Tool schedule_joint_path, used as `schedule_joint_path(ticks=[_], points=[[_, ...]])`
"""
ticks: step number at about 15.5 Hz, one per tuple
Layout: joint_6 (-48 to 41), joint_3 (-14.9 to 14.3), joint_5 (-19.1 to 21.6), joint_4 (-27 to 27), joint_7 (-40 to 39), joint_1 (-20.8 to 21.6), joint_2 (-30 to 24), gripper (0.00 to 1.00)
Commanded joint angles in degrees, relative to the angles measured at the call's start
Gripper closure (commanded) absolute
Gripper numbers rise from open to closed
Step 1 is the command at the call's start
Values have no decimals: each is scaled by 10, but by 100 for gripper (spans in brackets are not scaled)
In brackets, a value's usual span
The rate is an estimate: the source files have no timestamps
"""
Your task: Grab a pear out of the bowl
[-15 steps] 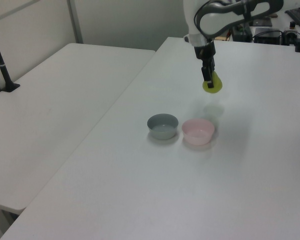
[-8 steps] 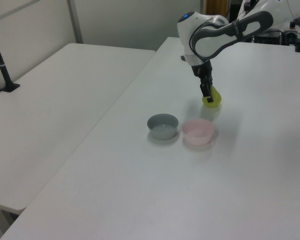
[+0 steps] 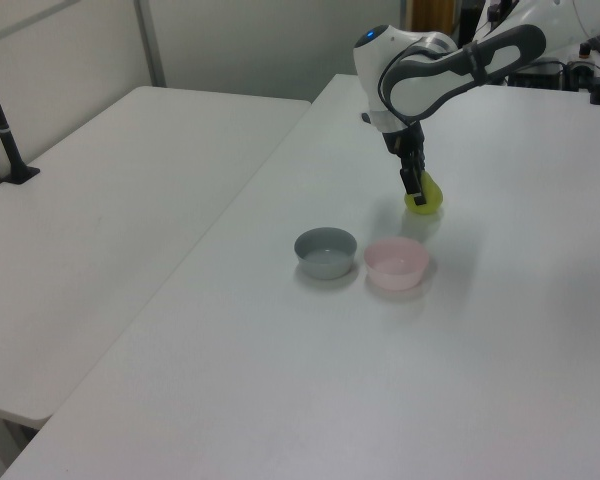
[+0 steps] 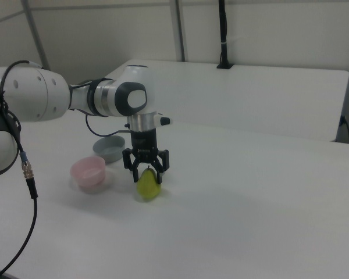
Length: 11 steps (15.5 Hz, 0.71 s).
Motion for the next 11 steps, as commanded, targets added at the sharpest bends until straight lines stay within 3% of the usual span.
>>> schedule_joint_path(ticks=[1, 8, 11], points=[[4, -3, 1, -11, -6, -8, -52, 0], [-69, -5, 64, 31, 16, -49, -148, 0], [-81, -5, 67, 29, 48, -55, -181, 0]])
